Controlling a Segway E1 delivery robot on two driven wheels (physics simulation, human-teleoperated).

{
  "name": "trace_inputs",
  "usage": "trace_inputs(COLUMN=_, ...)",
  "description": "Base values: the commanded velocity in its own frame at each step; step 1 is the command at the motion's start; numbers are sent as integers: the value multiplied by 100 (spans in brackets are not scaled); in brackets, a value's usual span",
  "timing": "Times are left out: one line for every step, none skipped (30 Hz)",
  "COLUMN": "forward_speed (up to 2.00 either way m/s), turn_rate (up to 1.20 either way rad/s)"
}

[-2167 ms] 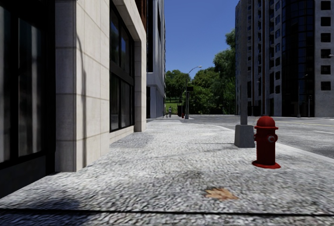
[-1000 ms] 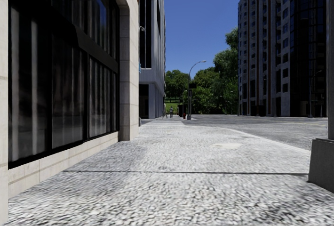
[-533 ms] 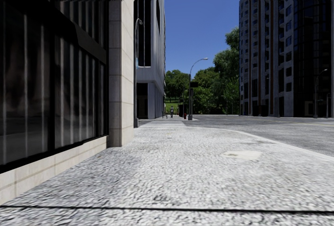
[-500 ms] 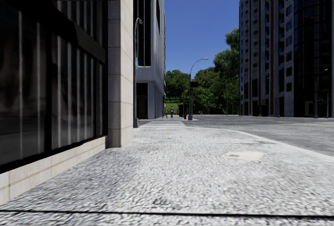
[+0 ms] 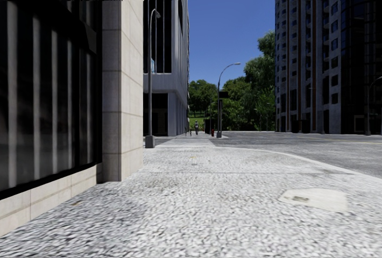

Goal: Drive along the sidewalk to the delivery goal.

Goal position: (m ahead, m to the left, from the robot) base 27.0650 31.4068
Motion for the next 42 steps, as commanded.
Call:
trace_inputs(forward_speed=200, turn_rate=0)
trace_inputs(forward_speed=200, turn_rate=0)
trace_inputs(forward_speed=200, turn_rate=0)
trace_inputs(forward_speed=200, turn_rate=0)
trace_inputs(forward_speed=200, turn_rate=0)
trace_inputs(forward_speed=200, turn_rate=0)
trace_inputs(forward_speed=200, turn_rate=0)
trace_inputs(forward_speed=200, turn_rate=0)
trace_inputs(forward_speed=200, turn_rate=0)
trace_inputs(forward_speed=200, turn_rate=0)
trace_inputs(forward_speed=200, turn_rate=0)
trace_inputs(forward_speed=200, turn_rate=0)
trace_inputs(forward_speed=200, turn_rate=0)
trace_inputs(forward_speed=200, turn_rate=0)
trace_inputs(forward_speed=200, turn_rate=0)
trace_inputs(forward_speed=200, turn_rate=0)
trace_inputs(forward_speed=200, turn_rate=0)
trace_inputs(forward_speed=200, turn_rate=0)
trace_inputs(forward_speed=200, turn_rate=0)
trace_inputs(forward_speed=200, turn_rate=0)
trace_inputs(forward_speed=200, turn_rate=0)
trace_inputs(forward_speed=200, turn_rate=0)
trace_inputs(forward_speed=200, turn_rate=0)
trace_inputs(forward_speed=200, turn_rate=0)
trace_inputs(forward_speed=200, turn_rate=0)
trace_inputs(forward_speed=200, turn_rate=0)
trace_inputs(forward_speed=200, turn_rate=0)
trace_inputs(forward_speed=200, turn_rate=0)
trace_inputs(forward_speed=200, turn_rate=0)
trace_inputs(forward_speed=200, turn_rate=0)
trace_inputs(forward_speed=200, turn_rate=0)
trace_inputs(forward_speed=200, turn_rate=0)
trace_inputs(forward_speed=200, turn_rate=0)
trace_inputs(forward_speed=200, turn_rate=0)
trace_inputs(forward_speed=200, turn_rate=0)
trace_inputs(forward_speed=200, turn_rate=0)
trace_inputs(forward_speed=200, turn_rate=0)
trace_inputs(forward_speed=200, turn_rate=0)
trace_inputs(forward_speed=200, turn_rate=0)
trace_inputs(forward_speed=200, turn_rate=0)
trace_inputs(forward_speed=200, turn_rate=0)
trace_inputs(forward_speed=200, turn_rate=0)
